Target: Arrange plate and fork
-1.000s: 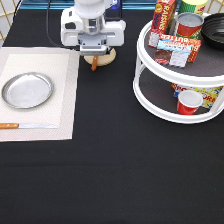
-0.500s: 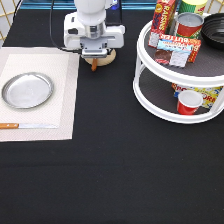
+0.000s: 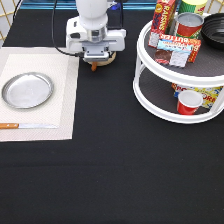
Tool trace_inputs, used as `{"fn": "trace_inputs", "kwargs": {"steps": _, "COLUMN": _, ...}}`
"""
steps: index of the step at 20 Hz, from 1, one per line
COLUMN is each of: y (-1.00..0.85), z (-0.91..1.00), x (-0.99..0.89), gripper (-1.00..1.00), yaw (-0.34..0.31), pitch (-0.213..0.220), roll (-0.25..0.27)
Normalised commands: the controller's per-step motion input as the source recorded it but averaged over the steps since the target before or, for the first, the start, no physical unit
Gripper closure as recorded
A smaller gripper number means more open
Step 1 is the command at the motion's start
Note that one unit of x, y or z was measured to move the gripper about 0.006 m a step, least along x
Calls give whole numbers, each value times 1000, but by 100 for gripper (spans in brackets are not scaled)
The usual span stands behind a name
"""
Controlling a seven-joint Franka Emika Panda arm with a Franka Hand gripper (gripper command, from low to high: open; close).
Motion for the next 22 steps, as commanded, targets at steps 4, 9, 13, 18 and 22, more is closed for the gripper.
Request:
{"fn": "trace_inputs", "kwargs": {"steps": 4, "y": 8, "z": -110, "x": -189, "gripper": -100, "yaw": 56, "pitch": -86, "roll": -28}}
{"fn": "trace_inputs", "kwargs": {"steps": 9, "y": 0, "z": -97, "x": -187, "gripper": 100, "yaw": 51, "pitch": -102, "roll": -39}}
{"fn": "trace_inputs", "kwargs": {"steps": 13, "y": 9, "z": -57, "x": -111, "gripper": 100, "yaw": 51, "pitch": -118, "roll": -65}}
{"fn": "trace_inputs", "kwargs": {"steps": 18, "y": 0, "z": -57, "x": -102, "gripper": 100, "yaw": 28, "pitch": -129, "roll": -85}}
{"fn": "trace_inputs", "kwargs": {"steps": 22, "y": 0, "z": -11, "x": -24, "gripper": 100, "yaw": 9, "pitch": -150, "roll": -112}}
